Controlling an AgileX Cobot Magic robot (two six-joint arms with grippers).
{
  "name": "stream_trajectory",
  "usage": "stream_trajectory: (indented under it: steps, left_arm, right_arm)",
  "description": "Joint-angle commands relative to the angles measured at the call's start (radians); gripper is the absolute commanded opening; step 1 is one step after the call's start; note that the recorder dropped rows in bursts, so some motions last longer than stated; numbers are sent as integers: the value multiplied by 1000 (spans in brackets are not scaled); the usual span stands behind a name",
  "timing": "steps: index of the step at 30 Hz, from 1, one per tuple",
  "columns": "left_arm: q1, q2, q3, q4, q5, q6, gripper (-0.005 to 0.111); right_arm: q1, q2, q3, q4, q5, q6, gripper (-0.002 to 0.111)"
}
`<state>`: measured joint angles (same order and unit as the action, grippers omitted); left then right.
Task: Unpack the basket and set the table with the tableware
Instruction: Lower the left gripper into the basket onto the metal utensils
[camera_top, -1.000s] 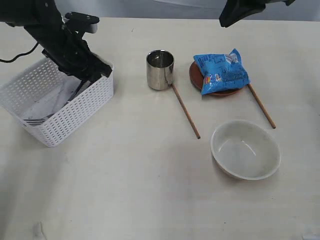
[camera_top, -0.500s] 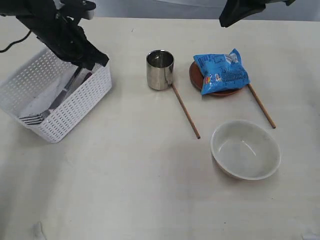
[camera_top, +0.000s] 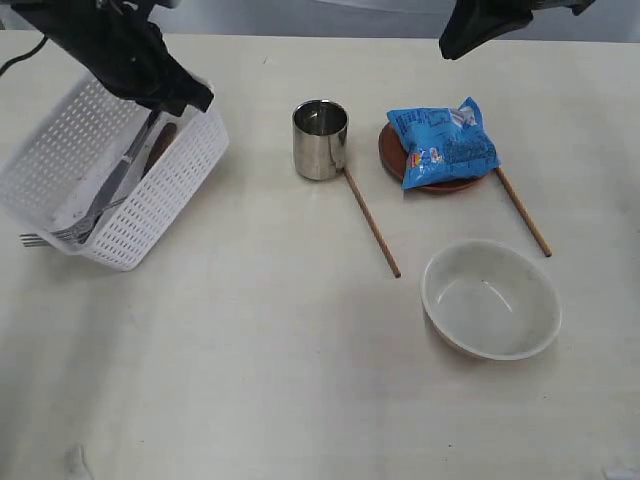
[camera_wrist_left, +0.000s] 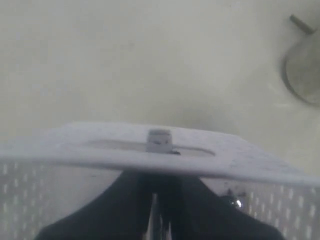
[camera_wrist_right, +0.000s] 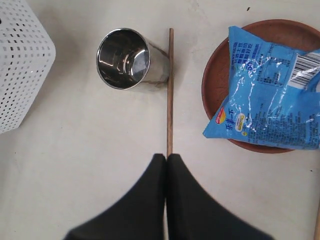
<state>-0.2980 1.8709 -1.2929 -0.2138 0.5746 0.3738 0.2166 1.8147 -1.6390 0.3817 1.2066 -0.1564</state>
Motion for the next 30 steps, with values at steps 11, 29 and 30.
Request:
stream_trajectory:
  steps: [11,29,30]
  left_arm:
    - [-3,118,1,111,12,14,0]
    - [-5,137,1,-141,125,348,0]
    - [-5,137,-1,-213,133,424,0]
  right_arm:
    - [-2,-6,0,5,-23,-4,0]
    - [7,-6,0,338,-14,-153,0]
    - [10,-6,0,338,-12,-154,0]
